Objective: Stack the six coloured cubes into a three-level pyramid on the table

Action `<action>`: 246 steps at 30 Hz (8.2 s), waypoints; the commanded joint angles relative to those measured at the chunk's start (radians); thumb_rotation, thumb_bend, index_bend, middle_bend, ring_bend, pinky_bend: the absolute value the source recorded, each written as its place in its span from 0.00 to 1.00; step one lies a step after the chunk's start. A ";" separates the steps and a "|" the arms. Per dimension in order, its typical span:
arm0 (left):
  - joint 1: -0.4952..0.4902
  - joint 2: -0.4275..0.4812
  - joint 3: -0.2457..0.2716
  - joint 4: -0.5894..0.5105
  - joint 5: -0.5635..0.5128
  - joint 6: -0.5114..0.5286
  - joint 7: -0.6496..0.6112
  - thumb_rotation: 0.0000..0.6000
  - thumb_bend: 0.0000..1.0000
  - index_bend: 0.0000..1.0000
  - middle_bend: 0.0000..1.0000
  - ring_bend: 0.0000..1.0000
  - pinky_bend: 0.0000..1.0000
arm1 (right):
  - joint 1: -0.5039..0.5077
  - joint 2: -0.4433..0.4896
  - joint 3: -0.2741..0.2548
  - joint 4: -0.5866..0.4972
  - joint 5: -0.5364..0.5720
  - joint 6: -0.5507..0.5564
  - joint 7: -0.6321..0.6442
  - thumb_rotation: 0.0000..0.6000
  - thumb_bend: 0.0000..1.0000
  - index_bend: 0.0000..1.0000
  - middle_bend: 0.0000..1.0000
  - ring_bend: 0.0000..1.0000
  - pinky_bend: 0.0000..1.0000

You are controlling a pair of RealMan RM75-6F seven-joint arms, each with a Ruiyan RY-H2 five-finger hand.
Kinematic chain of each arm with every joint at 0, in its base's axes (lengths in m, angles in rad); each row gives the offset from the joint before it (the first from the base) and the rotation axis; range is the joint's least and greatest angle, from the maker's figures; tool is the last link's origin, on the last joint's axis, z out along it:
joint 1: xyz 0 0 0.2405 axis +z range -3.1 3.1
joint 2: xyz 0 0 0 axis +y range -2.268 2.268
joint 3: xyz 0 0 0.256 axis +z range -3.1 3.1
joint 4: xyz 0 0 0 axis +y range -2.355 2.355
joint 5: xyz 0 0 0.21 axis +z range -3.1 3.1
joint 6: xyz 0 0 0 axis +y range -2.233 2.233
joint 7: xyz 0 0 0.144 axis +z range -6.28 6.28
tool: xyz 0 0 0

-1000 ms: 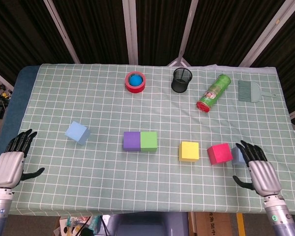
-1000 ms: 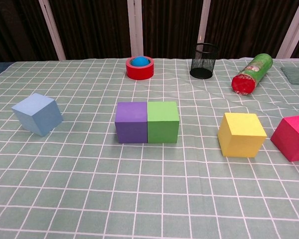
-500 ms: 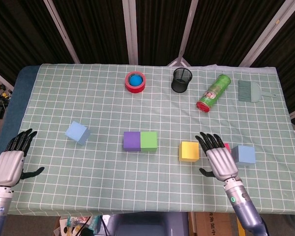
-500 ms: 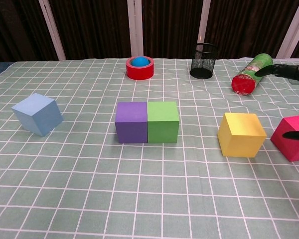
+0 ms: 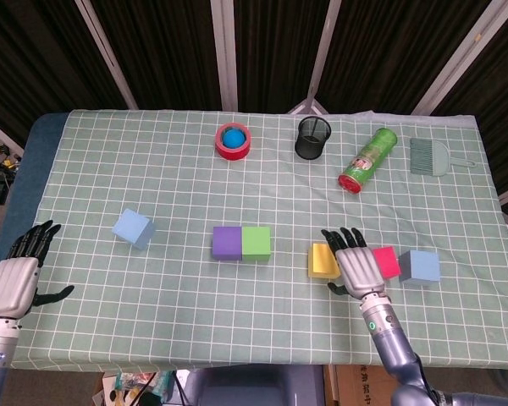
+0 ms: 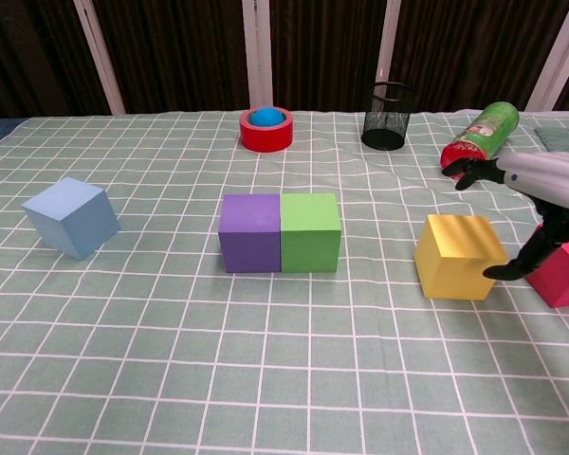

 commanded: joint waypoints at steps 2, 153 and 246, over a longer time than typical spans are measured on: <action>0.004 0.001 -0.011 -0.003 0.008 -0.001 0.001 1.00 0.10 0.00 0.00 0.00 0.09 | 0.014 -0.017 -0.007 0.018 0.017 0.008 -0.011 1.00 0.21 0.00 0.16 0.05 0.00; -0.025 0.057 -0.159 -0.076 -0.186 -0.180 0.030 1.00 0.10 0.00 0.00 0.00 0.08 | 0.369 -0.244 0.052 0.254 0.311 0.002 -0.076 1.00 0.33 0.00 0.37 0.23 0.00; -0.017 0.035 -0.124 -0.033 -0.138 -0.182 0.030 1.00 0.10 0.00 0.00 0.00 0.06 | -0.138 0.273 -0.363 0.086 -0.334 0.302 0.448 1.00 0.24 0.00 0.00 0.00 0.00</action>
